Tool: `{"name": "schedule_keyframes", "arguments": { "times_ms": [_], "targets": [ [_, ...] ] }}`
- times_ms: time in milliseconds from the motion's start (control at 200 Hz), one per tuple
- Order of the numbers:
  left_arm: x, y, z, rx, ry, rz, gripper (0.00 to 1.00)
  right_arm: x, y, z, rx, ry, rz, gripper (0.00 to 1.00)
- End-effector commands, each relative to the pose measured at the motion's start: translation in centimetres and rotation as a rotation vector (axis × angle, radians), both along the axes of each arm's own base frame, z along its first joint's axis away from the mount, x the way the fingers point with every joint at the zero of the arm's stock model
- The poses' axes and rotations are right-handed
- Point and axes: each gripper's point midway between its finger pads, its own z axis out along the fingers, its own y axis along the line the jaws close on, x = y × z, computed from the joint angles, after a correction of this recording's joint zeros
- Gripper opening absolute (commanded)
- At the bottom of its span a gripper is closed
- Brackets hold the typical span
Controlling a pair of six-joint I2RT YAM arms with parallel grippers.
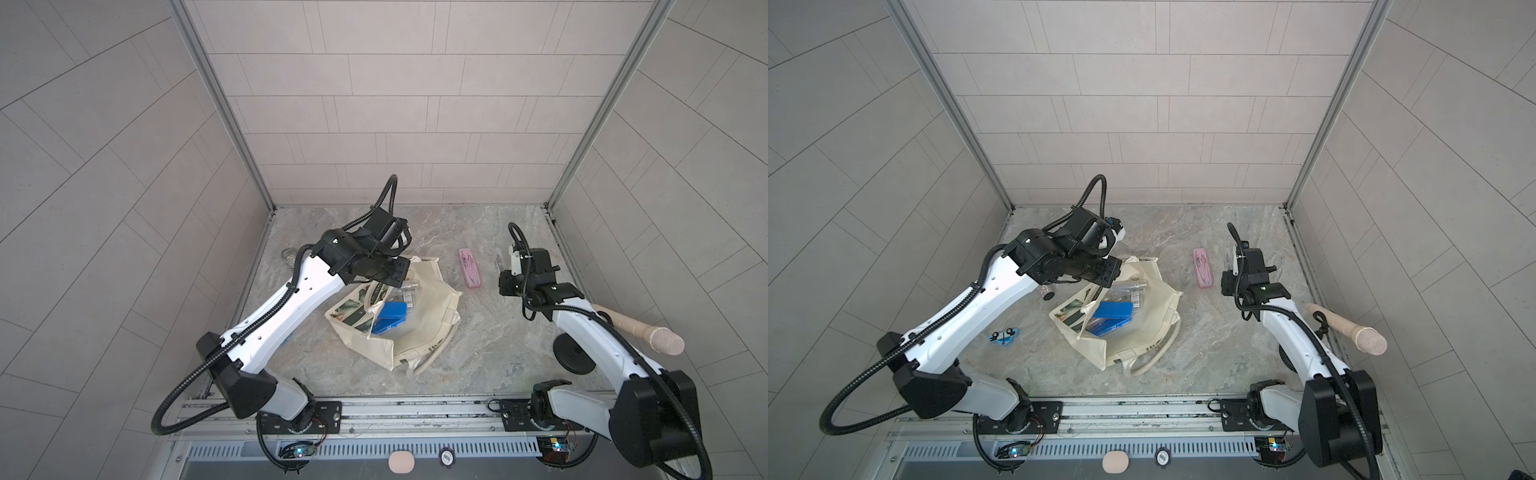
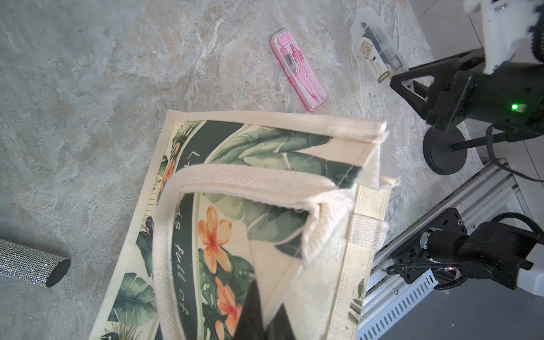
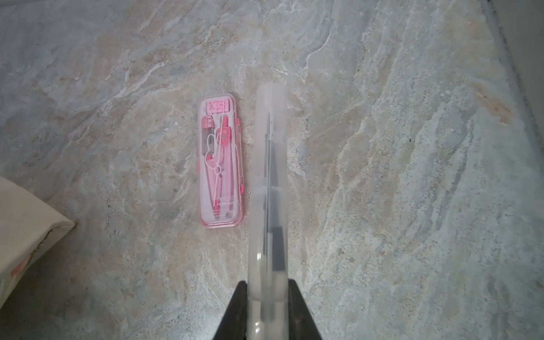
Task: Take out the compass set from the canvas bag
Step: Place the compass set at the center of the board.
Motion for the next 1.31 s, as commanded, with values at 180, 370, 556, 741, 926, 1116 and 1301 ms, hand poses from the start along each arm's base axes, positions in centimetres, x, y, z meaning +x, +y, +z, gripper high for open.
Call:
{"name": "schedule_keyframes", "arguments": {
  "times_ms": [180,370,556,741,926,1116,1301],
  "targets": [
    [-0.1,-0.1,-0.1,-0.013,-0.009,-0.001,0.0,4.2,0.7,-1.4,0.113,0.056,0.028,0.13],
    [0.1,-0.6,-0.4,-0.014,0.007,-0.006,0.0,5.2,0.1,-2.7,0.109,0.057,-0.002,0.16],
    [0.2,-0.3,-0.4,-0.01,-0.005,-0.002,0.0,5.8,0.3,-3.9,0.11,0.083,0.006,0.2],
    [0.1,0.0,-0.3,-0.005,-0.01,-0.003,0.0,6.4,0.8,-4.7,0.132,0.095,0.03,0.22],
    [0.2,0.3,0.0,-0.005,-0.016,-0.002,0.0,7.1,1.1,-5.3,0.146,0.115,0.054,0.29],
    [0.1,0.4,-0.1,-0.004,-0.012,-0.001,0.0,7.3,1.1,-5.7,0.165,0.125,0.057,0.31],
    [0.1,0.7,0.1,-0.004,-0.012,0.002,0.0,7.3,1.1,-5.5,0.168,0.122,0.061,0.31]
  ]
}}
